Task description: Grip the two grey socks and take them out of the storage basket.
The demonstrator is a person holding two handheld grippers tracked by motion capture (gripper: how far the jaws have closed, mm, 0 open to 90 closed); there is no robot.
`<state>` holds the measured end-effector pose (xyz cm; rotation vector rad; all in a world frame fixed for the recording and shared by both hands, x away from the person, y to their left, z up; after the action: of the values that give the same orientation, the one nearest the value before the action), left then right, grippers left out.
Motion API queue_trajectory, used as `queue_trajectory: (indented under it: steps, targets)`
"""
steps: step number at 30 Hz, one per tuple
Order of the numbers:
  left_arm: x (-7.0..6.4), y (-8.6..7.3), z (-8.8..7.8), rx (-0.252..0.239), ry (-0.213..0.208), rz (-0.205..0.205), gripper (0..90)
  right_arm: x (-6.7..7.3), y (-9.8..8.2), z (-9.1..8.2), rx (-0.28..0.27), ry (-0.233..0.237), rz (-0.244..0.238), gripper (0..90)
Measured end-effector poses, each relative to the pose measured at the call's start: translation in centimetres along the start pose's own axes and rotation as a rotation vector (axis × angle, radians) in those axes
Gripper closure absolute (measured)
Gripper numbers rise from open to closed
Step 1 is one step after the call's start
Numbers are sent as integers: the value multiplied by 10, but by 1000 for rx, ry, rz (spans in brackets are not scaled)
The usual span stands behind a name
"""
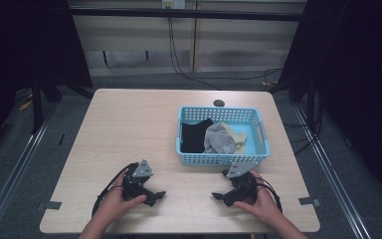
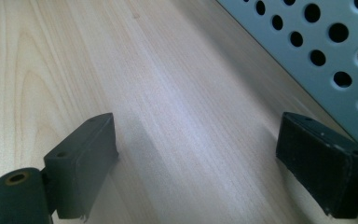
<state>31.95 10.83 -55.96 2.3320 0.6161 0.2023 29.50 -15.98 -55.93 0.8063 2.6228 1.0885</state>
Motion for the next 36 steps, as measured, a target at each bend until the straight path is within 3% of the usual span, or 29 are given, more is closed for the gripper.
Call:
queue_trajectory:
  steps: [12,14,17,20,23,27,32,36]
  targets:
    - [0,0,0,-1,2,2,6,0,1,-1,17,-8,16,125]
    - [0,0,0,-1,2,2,6,-1,2,-3,80,-1,22,137]
    - [0,0,0,-1,2,2,6,-3,2,-5,126,-8,0,139]
    - [0,0,0,-1,2,1,6,-3,4,-8,208,22,-15,143]
    - [0,0,0,-1,2,2,6,-1,6,-10,255,53,-15,156]
    - [0,0,0,-1,2,2,7,1,7,-13,351,66,-36,160]
    - [0,0,0,0,2,2,6,2,11,-23,451,100,12,172]
    - [0,0,0,0,2,2,7,-2,13,-28,502,101,2,174]
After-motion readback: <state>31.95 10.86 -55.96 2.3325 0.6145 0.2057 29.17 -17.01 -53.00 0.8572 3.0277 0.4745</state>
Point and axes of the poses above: each handheld gripper's, and its own axes: z roughly forward along the jaws, y roughly out of its top, x roughly to its left, the point moved 7 cm from there along z, roughly forward along the jaws, and after that the axes turned 2 degrees about x, right-handed, at the moved point
